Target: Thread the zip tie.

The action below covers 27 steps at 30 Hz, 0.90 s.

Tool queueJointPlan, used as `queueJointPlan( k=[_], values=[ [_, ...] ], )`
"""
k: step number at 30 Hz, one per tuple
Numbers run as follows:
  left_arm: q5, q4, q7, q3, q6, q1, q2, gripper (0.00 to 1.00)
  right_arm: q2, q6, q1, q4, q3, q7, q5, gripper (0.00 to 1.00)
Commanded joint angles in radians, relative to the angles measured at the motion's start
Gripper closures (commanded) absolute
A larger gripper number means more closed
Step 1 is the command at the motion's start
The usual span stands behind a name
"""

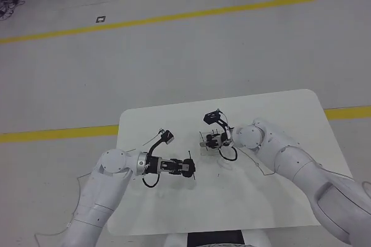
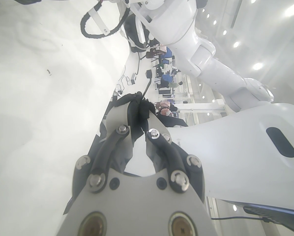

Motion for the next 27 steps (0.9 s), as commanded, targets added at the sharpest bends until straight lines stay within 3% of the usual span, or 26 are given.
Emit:
queueJointPlan(
  k=[1, 11, 27],
  values=[
    [0.0, 0.0, 0.0, 0.0, 0.0, 0.0, 0.0, 1.0, -0.004, 0.0, 0.002, 0.008, -0.002, -0.003, -0.004, 0.75],
    [0.0, 0.0, 0.0, 0.0, 0.0, 0.0, 0.0, 1.0, -0.024, 0.0, 0.012, 0.039, -0.005, -0.014, -0.031, 0.79],
    [0.0, 0.0, 0.0, 0.0, 0.0, 0.0, 0.0, 1.0, -0.038, 0.017, 0.01, 0.027, 0.012, -0.009, -0.079, 0.83]
  ],
)
